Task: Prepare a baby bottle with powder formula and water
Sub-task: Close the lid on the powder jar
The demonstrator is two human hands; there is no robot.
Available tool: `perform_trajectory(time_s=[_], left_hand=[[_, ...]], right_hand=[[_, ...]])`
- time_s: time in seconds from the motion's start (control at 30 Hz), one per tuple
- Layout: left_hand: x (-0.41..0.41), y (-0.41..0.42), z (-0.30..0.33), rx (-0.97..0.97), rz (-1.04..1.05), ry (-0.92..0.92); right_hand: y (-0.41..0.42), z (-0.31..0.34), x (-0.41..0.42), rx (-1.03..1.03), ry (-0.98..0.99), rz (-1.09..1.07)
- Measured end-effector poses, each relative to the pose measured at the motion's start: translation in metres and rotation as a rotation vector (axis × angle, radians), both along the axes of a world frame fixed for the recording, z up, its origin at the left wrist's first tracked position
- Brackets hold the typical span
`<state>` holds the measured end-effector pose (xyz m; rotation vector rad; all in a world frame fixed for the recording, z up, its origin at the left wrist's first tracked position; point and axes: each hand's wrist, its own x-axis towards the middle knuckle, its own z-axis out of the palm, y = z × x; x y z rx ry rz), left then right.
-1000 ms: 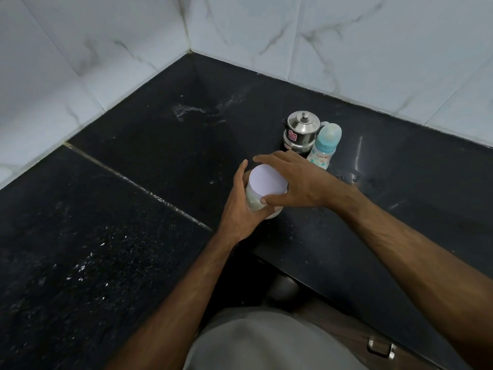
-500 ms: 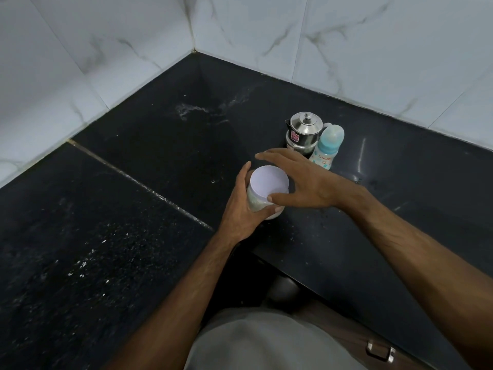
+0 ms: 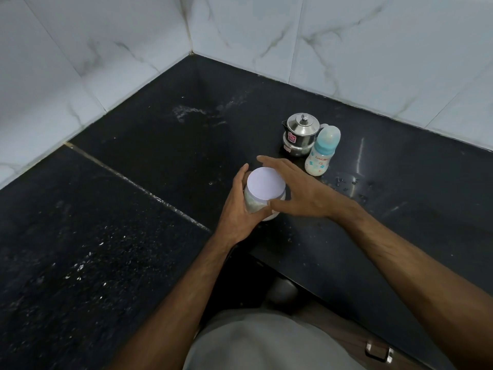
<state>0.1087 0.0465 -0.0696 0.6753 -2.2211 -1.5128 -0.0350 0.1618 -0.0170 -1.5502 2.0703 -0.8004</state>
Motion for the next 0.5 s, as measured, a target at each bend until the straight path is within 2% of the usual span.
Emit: perform_trajectory(time_s=[0.17,0.37,0.5], left_hand=[[0.0007,0.0006,-0.0011,-0.019,-0.003,0.012],[0.0002,-0.0004,-0.0010,-0.005,0.005,-0.011],[-0.0007,0.0007,0.0010,0.000,-0.002,-0.015]], right_hand=[[-0.0006,-0.0059,0.0053,0.008,0.146,-0.158],[-0.0009,-0.0001,-0.0013,0.016,-0.058,-0.031],[-0.0056,-0.0019,0.0052,0.033,0.086,-0.174]])
